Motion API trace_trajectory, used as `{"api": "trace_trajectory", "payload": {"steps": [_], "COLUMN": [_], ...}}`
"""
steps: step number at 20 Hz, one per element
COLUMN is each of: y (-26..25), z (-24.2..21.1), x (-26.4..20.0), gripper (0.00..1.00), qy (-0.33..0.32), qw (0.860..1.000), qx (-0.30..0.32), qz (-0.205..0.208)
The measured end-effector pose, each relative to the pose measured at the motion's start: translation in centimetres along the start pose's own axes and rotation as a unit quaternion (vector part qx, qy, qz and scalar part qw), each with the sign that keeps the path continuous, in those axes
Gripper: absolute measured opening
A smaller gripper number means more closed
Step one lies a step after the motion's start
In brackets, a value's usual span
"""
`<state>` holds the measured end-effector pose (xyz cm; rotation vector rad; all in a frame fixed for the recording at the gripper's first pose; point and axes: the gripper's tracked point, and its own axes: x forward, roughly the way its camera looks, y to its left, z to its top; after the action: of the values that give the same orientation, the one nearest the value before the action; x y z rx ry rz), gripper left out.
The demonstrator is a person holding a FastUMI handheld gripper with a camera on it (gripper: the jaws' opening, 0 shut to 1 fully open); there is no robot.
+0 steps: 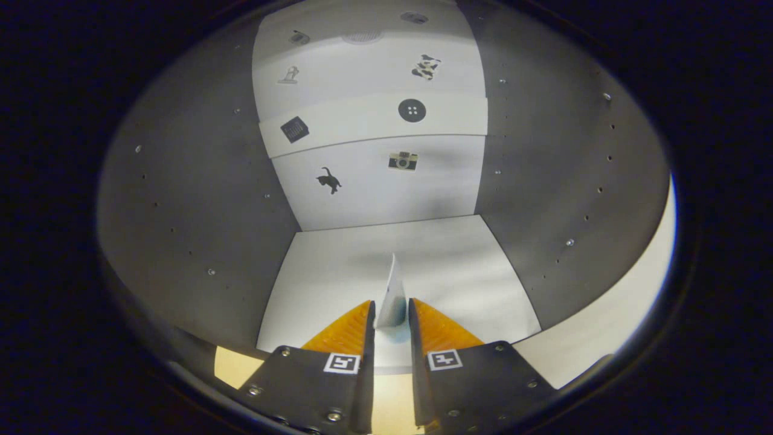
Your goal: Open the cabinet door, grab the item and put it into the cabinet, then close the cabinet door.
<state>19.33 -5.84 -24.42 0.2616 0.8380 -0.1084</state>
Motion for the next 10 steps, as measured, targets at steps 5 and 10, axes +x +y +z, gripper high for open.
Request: {"api": "trace_trajectory", "payload": {"steps": [5,10], "y": [0.3,0.7], "z": [0.5,0.9], "x": [-2.7,-8.3], "gripper": [0.27,0.26], "qy": [-0.026,-0.071], "qw": [1.0,0.997], "qx": [0.006,0.011], "qz": [0.008,0.024]}}
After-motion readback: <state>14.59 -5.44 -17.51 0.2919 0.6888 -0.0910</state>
